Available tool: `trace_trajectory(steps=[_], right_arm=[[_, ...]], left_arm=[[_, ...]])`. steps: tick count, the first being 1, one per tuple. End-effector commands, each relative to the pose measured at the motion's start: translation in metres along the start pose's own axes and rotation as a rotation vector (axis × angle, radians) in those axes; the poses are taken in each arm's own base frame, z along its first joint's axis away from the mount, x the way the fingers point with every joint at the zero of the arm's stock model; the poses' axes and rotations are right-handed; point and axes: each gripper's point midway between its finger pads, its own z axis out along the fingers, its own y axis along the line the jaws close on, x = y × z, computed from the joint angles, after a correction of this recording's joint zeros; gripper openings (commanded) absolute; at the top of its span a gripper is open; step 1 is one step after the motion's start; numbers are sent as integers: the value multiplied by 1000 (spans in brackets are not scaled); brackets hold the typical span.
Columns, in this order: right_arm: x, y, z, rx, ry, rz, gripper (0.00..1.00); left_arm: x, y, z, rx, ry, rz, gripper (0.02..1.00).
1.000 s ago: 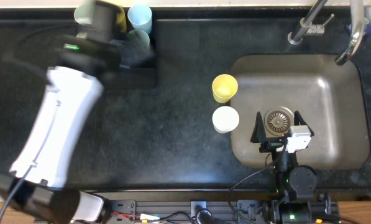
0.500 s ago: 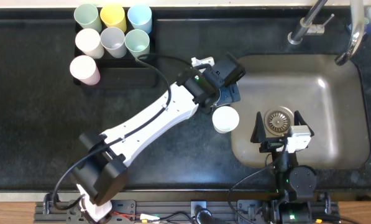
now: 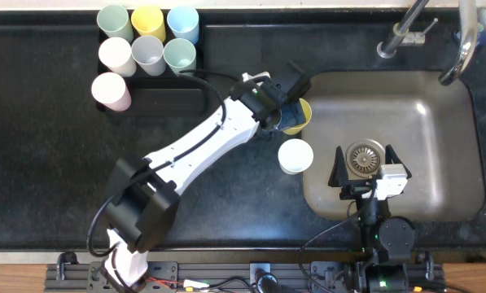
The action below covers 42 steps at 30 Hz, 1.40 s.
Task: Store Cups
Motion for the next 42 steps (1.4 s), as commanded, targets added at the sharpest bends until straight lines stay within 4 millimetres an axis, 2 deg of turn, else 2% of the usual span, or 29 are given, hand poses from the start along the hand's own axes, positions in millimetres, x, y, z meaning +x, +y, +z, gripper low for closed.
trace_trajectory(steps=[1, 2, 3, 4, 6, 10, 12, 14, 15, 17, 18, 20, 21, 23, 24, 26, 29, 32, 35, 38, 40, 42], right_arm=[[3, 0, 0, -1, 0, -3, 996], [3, 0, 0, -1, 0, -3, 993], [3, 0, 0, -1, 0, -3, 998], [3, 0, 0, -1, 0, -3, 998], [3, 0, 0, -1, 0, -3, 996], [3, 0, 0, -1, 0, -3, 998], [3, 0, 0, -1, 0, -3, 998], [3, 0, 0, -1, 0, -3, 998], [3, 0, 0, -1, 0, -3, 998], [3, 0, 0, -1, 0, -3, 998], [3, 0, 0, -1, 0, -3, 998], [3, 0, 0, -1, 0, -3, 998], [3, 0, 0, -1, 0, -3, 996], [3, 0, 0, -1, 0, -3, 996], [3, 0, 0, -1, 0, -3, 996], [3, 0, 0, -1, 0, -3, 996], [3, 0, 0, -1, 0, -3, 998], [3, 0, 0, -1, 0, -3, 998], [3, 0, 0, -1, 0, -3, 998], [3, 0, 0, -1, 0, -3, 996], [3, 0, 0, -1, 0, -3, 993], [3, 0, 0, -1, 0, -3, 998]], left_arm=[[0, 3, 14, -13, 23, -21, 862], [0, 2, 16, -10, 27, -21, 678], [0, 1, 16, -5, 26, -21, 443], [0, 0, 16, -1, 24, -22, 336], [-2, -1, 15, 4, 19, -22, 47], [-14, -12, 5, 38, -6, -2, 36], [-34, -22, -16, 64, -64, 14, 36], [-54, -21, -42, 62, -128, -7, 36], [-72, -12, -67, 52, -176, -36, 36], [-90, 7, -91, 39, -207, -78, 36], [-103, 29, -108, 17, -214, -127, 36], [-117, 61, -125, -17, -207, -195, 36], [-132, 95, -135, -60, -200, -269, 36], [-151, 141, -141, -123, -187, -376, 36], [-165, 174, -143, -152, -179, -464, 36], [-177, 197, -143, -150, -171, -543, 36], [-182, 217, -143, -151, -160, -710, 36], [-182, 222, -140, -169, -174, -839, 38], [-181, 227, -130, -193, -159, -894, 36], [-167, 235, -121, -256, -118, -1011, 36], [-149, 244, -113, -337, -69, -1115, 36], [-149, 248, -108, -347, -74, -1129, 36]])
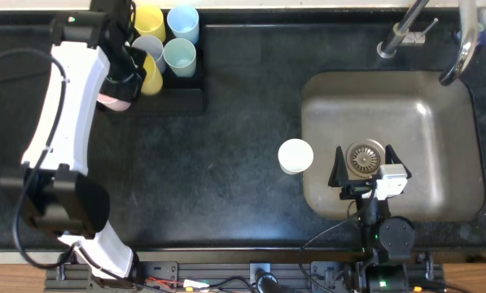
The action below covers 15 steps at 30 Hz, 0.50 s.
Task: Store Cups
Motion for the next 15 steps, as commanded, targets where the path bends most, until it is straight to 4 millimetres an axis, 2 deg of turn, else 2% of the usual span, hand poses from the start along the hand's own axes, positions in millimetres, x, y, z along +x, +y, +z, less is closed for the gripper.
trace_trajectory(steps=[1, 5, 15], right_arm=[[3, 0, 0, -1, 0, -3, 998], [3, 0, 0, -1, 0, -3, 998], [3, 0, 0, -1, 0, -3, 998]], left_arm=[[0, 10, 19, -62, 2, -162, 36], [1, 10, 35, -70, 17, -191, 36], [0, -3, 68, -85, 17, -193, 36]])
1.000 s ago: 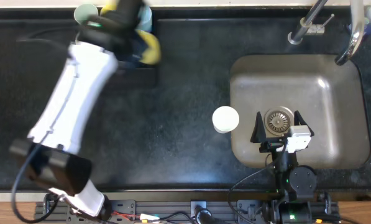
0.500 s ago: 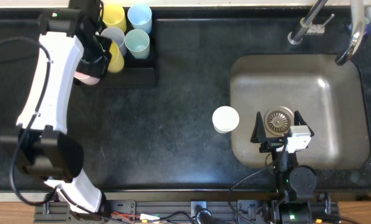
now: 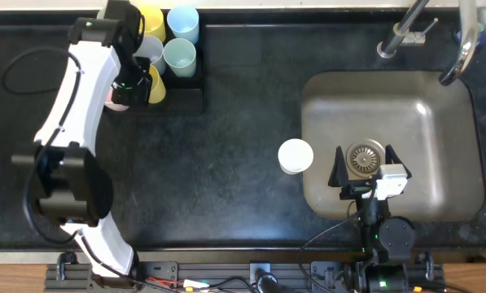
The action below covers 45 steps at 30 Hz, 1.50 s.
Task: Store Cups
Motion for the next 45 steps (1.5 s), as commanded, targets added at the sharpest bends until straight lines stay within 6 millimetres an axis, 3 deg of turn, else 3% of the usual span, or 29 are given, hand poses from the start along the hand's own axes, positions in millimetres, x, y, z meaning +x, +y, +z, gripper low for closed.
trace_trajectory(steps=[1, 11, 33, 34, 35, 36, 37, 38, 45], right_arm=[[4, 0, 0, -1, 1, -3, 996], [4, 0, 0, -1, 1, -3, 998], [4, 0, 0, -1, 1, -3, 996], [4, 0, 0, -1, 1, -3, 998], [4, 0, 0, -1, 1, -3, 996], [4, 0, 0, -1, 1, -3, 998], [4, 0, 0, -1, 1, -3, 996], [4, 0, 0, -1, 1, -3, 998], [4, 0, 0, -1, 1, -3, 998]], left_arm=[[-2, -1, 21, -37, -2, -31, 36], [-9, 1, 37, -80, -50, -27, 36], [-13, 0, 48, -97, -73, -24, 58], [-13, 0, 48, -97, -73, -24, 139], [-13, 0, 48, -96, -72, -24, 378], [-12, 0, 48, -96, -72, -24, 726], [-12, 0, 48, -96, -72, -24, 965], [-12, -1, 48, -93, -72, -24, 1000], [-13, -4, 41, -66, -72, -22, 1000]])
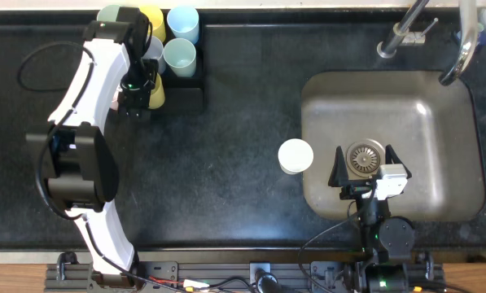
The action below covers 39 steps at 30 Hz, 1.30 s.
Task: Store Cups
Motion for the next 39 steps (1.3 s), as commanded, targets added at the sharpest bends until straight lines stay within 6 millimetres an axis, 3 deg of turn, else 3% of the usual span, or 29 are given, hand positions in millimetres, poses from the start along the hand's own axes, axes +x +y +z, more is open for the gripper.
trace_trajectory(steps=[1, 6, 13, 21, 24, 26, 28, 31, 32, 33, 35, 37, 39], right_arm=[[4, 0, 0, -1, 1, -4, 998], [3, 0, 0, -1, 0, -4, 996], [4, 0, 0, -1, 1, -4, 998], [4, 0, 0, -1, 1, -4, 998], [4, 0, 0, -1, 1, -4, 998], [4, 0, 0, -1, 1, -4, 996], [4, 0, 0, -1, 1, -4, 998], [4, 0, 0, -1, 1, -4, 996], [4, 0, 0, -1, 1, -4, 998], [4, 0, 0, -1, 1, -4, 998], [4, 0, 0, -1, 1, -4, 998], [4, 0, 0, -1, 1, -4, 996], [4, 0, 0, -1, 1, -4, 996]], left_arm=[[-7, 2, -4, 6, -24, -12, 1000], [-12, 0, -30, 75, -48, -17, 998], [-15, 18, -90, 181, -43, -22, 1000], [5, 48, -163, 344, -10, 82, 998], [18, 78, -186, 379, -48, 251, 1000], [33, 116, -190, 364, -53, 444, 1000], [40, 166, -174, 283, -23, 585, 1000], [47, 219, -139, 197, 120, 577, 1000], [41, 235, -117, 190, 144, 550, 998], [38, 233, -102, 256, 147, 581, 998], [38, 205, -89, 509, 76, 809, 1000], [37, 163, -101, 849, -182, 1123, 1000], [36, 137, -129, 1110, -529, 1316, 1000]])
